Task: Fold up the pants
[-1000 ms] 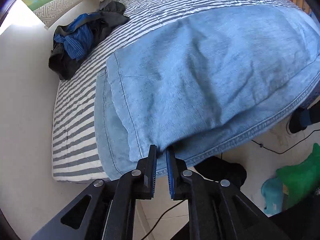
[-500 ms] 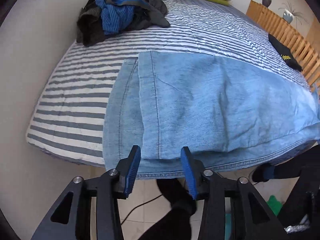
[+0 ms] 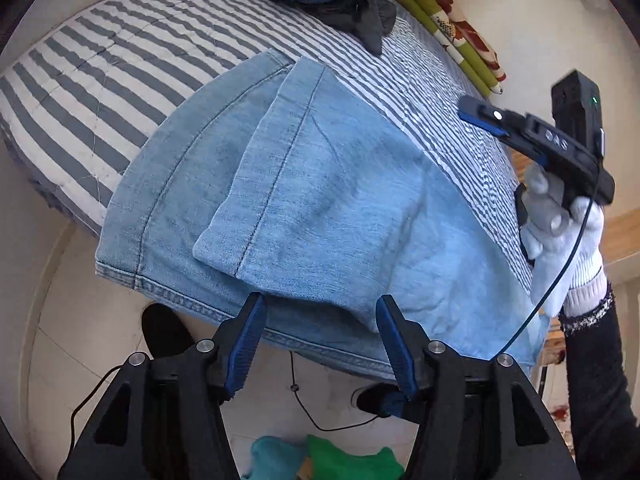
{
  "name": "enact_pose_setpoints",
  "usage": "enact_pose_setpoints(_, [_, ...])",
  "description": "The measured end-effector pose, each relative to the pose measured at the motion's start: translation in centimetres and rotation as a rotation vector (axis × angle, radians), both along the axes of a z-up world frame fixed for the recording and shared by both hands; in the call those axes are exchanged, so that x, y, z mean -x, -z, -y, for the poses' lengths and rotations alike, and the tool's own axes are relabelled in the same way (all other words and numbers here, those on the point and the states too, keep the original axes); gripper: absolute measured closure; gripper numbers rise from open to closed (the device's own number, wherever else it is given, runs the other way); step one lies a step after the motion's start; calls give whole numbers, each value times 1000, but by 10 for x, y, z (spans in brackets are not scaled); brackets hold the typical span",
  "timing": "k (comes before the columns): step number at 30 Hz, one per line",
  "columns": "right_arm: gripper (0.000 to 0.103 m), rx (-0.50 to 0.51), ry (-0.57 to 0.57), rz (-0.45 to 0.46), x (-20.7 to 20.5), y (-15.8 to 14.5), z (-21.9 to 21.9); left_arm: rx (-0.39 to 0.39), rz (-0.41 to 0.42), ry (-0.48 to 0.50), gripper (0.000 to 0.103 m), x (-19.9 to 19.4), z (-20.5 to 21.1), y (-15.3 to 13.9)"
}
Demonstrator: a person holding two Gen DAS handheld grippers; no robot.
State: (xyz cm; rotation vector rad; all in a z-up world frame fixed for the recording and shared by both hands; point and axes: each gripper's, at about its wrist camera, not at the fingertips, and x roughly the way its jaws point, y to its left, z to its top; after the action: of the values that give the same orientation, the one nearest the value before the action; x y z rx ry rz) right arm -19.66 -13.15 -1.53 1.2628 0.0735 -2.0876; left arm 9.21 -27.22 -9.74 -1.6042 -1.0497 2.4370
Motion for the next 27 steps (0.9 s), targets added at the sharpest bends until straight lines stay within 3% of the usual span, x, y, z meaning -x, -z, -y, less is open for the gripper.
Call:
enact_pose_setpoints(7, [66, 17, -79, 144, 68, 69, 80, -77, -27, -130, 42, 4, 12, 17])
enact_pose_setpoints(10, [65, -13, -100, 160, 76, 90, 104, -37, -49, -152, 45, 5, 12, 13])
enact_pose_setpoints(12, [65, -31, -128, 187, 76, 102, 117, 7, -59, -161, 59, 7, 10, 9])
enact_pose_setpoints(13, [64, -32, -138, 175, 73, 104, 122, 25, -60, -171, 72, 6, 9, 7])
enact_pose_setpoints(16, [72, -40, -163, 140, 64, 102, 129, 35, -90, -198, 87, 2, 7, 2])
enact_pose_setpoints(17, [89, -58, -160, 127, 62, 101, 130, 39, -103, -195, 90, 0, 6, 0])
enact_pose_setpoints(18, [97, -69, -154, 109, 61, 98, 129, 54, -112, -194, 91, -2, 4, -2])
enact_pose_setpoints(27, [100, 61, -136, -15, 38, 21, 117, 98, -201, -217, 99, -48, 30, -38])
